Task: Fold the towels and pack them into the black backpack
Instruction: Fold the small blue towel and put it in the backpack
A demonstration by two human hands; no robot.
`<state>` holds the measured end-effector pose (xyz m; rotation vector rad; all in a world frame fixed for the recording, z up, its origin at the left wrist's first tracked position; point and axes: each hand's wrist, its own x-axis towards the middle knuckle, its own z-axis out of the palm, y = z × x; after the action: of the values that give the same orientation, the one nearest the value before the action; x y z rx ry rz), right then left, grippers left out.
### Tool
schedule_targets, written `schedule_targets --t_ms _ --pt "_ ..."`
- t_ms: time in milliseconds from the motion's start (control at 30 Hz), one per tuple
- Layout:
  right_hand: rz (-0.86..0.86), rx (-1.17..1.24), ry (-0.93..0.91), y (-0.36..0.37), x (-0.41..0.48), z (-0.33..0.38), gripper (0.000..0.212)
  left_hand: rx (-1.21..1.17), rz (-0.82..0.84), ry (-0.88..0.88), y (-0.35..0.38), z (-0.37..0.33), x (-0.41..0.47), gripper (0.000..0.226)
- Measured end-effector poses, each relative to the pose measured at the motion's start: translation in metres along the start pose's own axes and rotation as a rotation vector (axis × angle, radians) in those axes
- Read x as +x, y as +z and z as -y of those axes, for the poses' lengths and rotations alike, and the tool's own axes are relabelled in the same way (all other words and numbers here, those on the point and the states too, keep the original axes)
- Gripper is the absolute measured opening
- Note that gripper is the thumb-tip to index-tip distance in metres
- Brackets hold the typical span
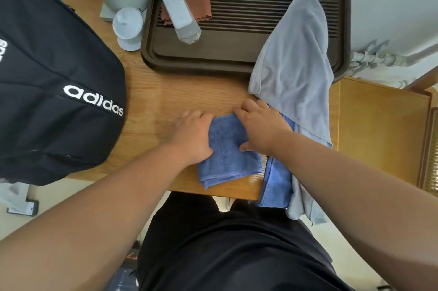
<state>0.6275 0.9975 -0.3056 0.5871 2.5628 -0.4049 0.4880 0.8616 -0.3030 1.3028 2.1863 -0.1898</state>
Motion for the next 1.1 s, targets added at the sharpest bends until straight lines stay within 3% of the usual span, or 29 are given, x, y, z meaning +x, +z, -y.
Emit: schedule_targets --t_ms 133,300,400,500,667,767,833,900,967,1100 --pt "-0.018 -0.051 -0.016 0.001 -0.002 0.004 0.074 0.018 -0.06 -0.069 0.001 -0.004 0.003 0.038" --pt "-0.044 0.001 -0.052 -0.005 -0.005 0.006 0.056 0.001 -0.132 0.035 -0.003 -0.001 0.002 0.025" --pt "-0.03 0.107 -0.04 -0.004 -0.007 0.008 0.068 -0.071 -0.183 0.069 -0.007 0.001 0.005 0.019" --pt "-0.072 0.118 0.019 0.0 -0.007 0.006 0.058 -0.021 -0.255 0.13 -0.014 0.004 0.008 0.024" --pt "-0.374 0.1 0.028 0.02 -0.008 0.001 0.047 0.085 -0.367 0.275 -0.017 0.002 -0.004 0.028" --pt "-0.532 0.211 -0.012 0.041 -0.016 0.0 0.046 0.114 -0.155 0.245 0.0 -0.001 -0.023 0.077" --pt "-0.569 0.241 -0.084 0.053 -0.026 0.0 0.035 0.125 -0.015 0.224 0.018 0.001 -0.034 0.094" --pt "-0.583 0.237 -0.16 0.065 -0.038 -0.004 0.027 0.182 0.013 0.228 0.034 0.003 -0.042 0.096" --pt "-0.563 0.22 -0.201 0.072 -0.048 -0.007 0.033 0.21 0.005 0.225 0.044 0.004 -0.046 0.093" --pt "-0.612 0.155 -0.122 0.055 -0.048 0.003 0.038 0.212 0.002 0.218 0.049 0.005 -0.039 0.088"
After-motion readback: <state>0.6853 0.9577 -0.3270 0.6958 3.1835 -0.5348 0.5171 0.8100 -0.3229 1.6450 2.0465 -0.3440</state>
